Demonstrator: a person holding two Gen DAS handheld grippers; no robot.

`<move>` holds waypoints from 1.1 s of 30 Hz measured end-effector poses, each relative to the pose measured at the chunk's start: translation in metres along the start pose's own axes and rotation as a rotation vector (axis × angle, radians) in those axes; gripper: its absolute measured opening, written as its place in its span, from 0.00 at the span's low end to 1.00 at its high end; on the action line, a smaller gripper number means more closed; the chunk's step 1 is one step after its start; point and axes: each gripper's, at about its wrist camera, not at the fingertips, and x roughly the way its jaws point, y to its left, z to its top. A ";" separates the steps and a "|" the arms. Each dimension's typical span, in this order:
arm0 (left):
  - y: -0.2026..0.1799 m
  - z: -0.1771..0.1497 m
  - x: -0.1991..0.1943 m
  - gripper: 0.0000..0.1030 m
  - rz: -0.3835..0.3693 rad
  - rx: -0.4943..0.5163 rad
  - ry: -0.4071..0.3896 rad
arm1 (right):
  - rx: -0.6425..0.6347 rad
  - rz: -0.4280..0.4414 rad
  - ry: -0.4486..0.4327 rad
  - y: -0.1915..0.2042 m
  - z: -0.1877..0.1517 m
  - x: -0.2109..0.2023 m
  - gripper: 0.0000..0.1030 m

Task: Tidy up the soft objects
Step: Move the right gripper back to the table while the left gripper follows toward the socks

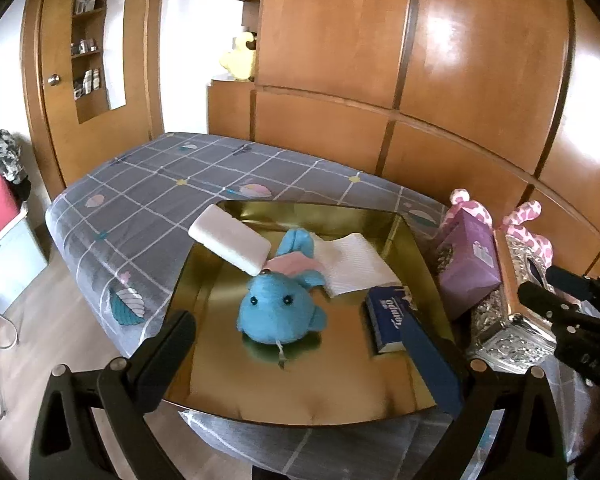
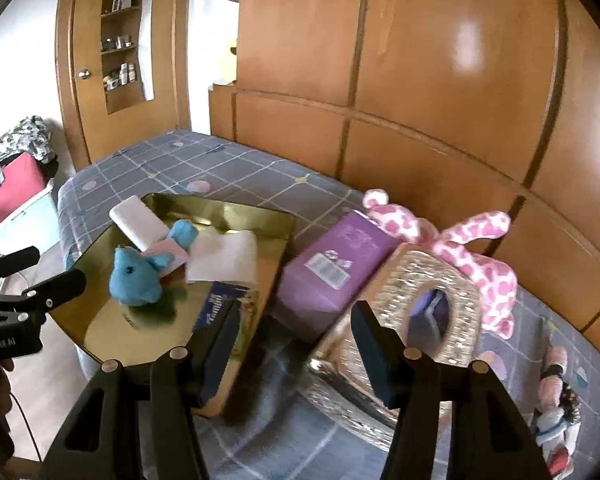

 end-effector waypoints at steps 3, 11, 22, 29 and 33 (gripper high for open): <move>-0.006 -0.001 -0.003 1.00 -0.015 0.018 -0.005 | 0.009 -0.024 -0.008 -0.013 -0.005 -0.008 0.57; -0.030 -0.001 -0.014 1.00 -0.055 0.091 -0.028 | 0.087 -0.128 -0.020 -0.072 -0.023 -0.029 0.57; -0.075 -0.005 -0.023 1.00 -0.127 0.208 -0.040 | 0.292 -0.338 -0.025 -0.181 -0.066 -0.075 0.57; -0.115 -0.006 -0.034 1.00 -0.195 0.303 -0.059 | 0.444 -0.471 -0.013 -0.251 -0.105 -0.104 0.57; -0.139 -0.008 -0.040 1.00 -0.236 0.359 -0.063 | 0.515 -0.559 -0.005 -0.290 -0.129 -0.119 0.57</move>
